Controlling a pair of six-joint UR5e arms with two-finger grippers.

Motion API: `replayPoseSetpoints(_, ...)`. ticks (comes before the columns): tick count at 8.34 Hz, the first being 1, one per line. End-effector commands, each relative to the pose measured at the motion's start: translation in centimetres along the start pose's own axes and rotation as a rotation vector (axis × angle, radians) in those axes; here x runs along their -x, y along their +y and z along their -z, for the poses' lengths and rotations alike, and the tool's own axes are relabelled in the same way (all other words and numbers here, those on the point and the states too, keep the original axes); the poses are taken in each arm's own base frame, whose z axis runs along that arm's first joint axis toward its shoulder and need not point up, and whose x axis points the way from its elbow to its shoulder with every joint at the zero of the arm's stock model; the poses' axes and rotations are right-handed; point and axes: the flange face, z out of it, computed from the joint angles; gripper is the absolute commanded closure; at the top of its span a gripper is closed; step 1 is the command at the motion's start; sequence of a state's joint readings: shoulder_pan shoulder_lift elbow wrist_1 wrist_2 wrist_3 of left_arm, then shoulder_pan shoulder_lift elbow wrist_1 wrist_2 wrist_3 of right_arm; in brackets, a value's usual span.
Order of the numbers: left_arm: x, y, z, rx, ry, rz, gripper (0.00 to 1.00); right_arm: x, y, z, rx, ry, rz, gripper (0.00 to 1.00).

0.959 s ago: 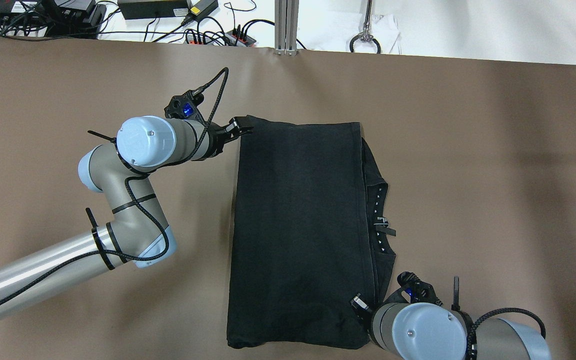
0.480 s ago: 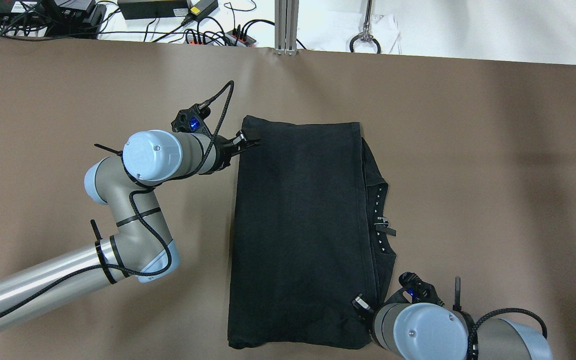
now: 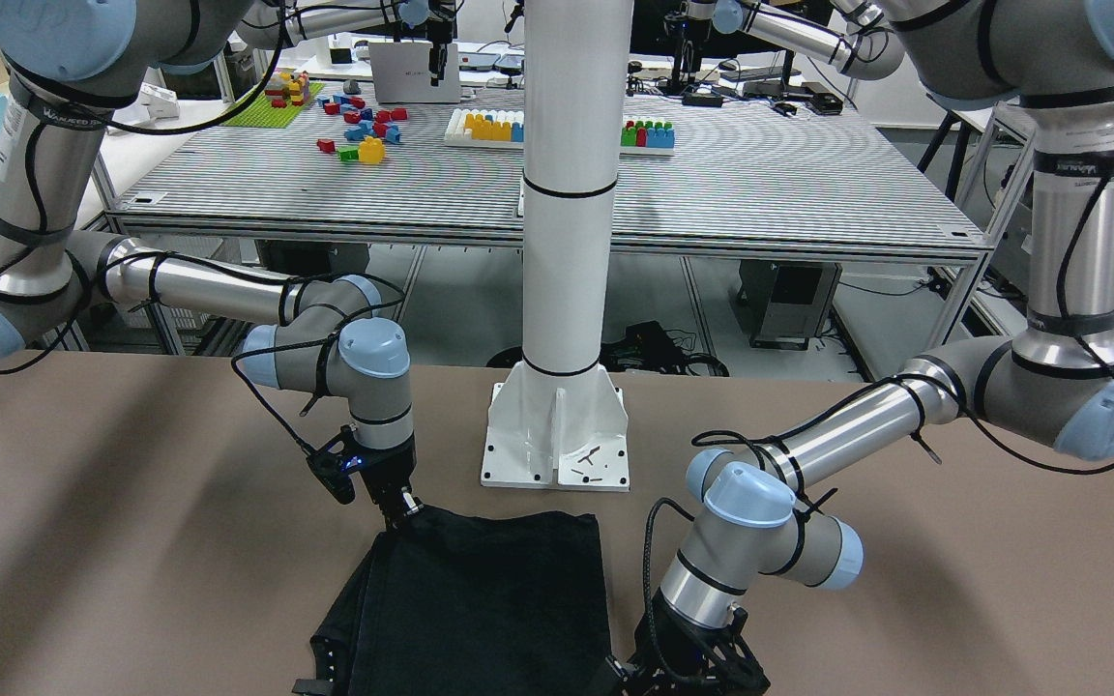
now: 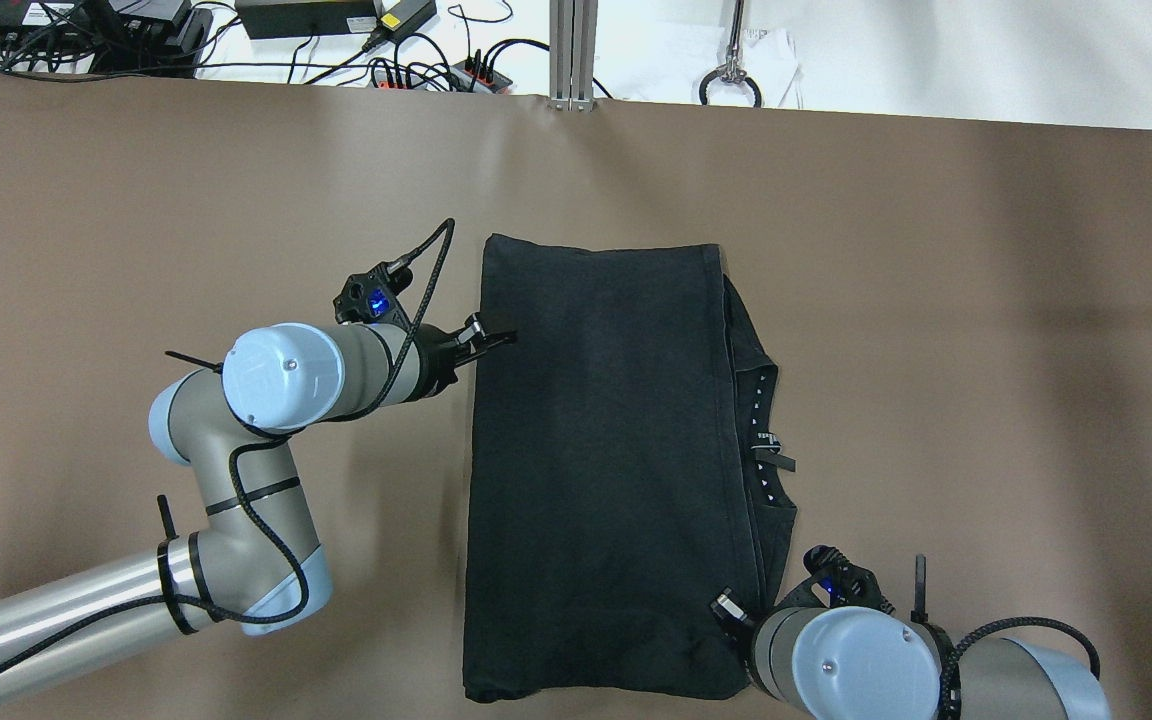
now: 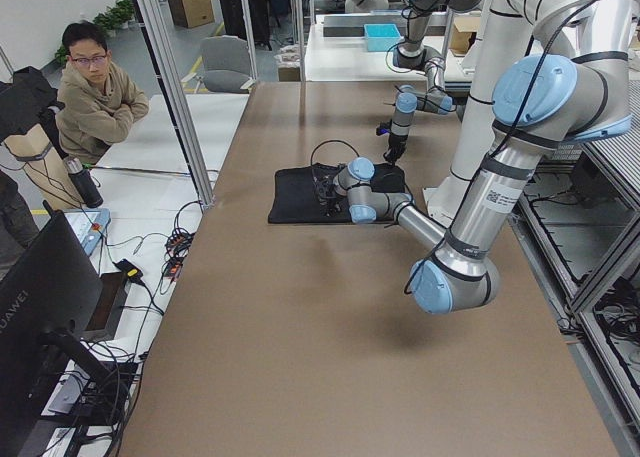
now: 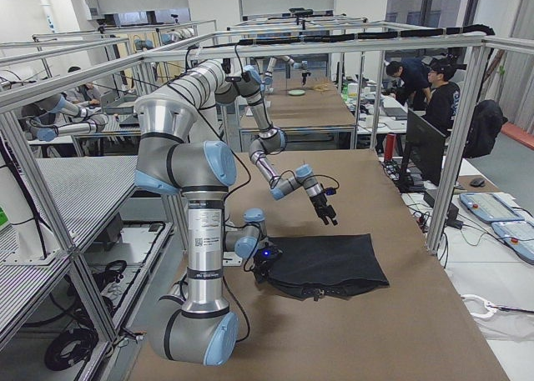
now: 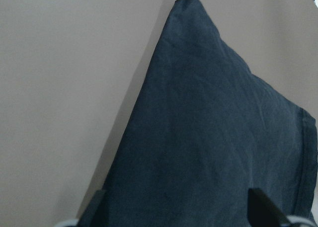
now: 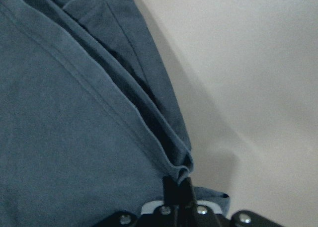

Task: Fold clothes
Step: 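Move the left gripper down along the shirt edge to the corner nearest the robot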

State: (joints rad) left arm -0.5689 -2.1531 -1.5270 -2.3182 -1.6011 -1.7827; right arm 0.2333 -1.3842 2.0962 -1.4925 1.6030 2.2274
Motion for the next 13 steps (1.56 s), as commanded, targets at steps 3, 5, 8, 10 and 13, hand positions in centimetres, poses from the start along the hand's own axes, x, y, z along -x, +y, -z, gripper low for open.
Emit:
replayPoseSetpoints(3,3.7,9.2,6.6,0.045,-0.062,0.032,0.00,0.1,0.0,0.4,0.006,-0.007,-0.001,1.00)
replayPoseSetpoints(5,6.6,14.6,8.6,0.083,-0.084,0.052,0.00,0.1,0.0,0.3,0.005,-0.006,-0.001,1.00)
replayPoseSetpoints(8,10.2,23.0,8.5,0.131,-0.124,0.043,0.14,0.0,-0.1,0.0,-0.001,0.000,0.005,1.00)
replayPoseSetpoints(10,10.9,25.2,8.9,0.159,-0.138,0.086,0.29,0.0,-0.2,0.2,-0.001,-0.002,0.009,1.00)
replayPoseSetpoints(13,11.4,26.2,8.7,0.157,-0.146,0.093,0.40,-0.3,-0.4,0.2,-0.004,0.001,0.013,1.00)
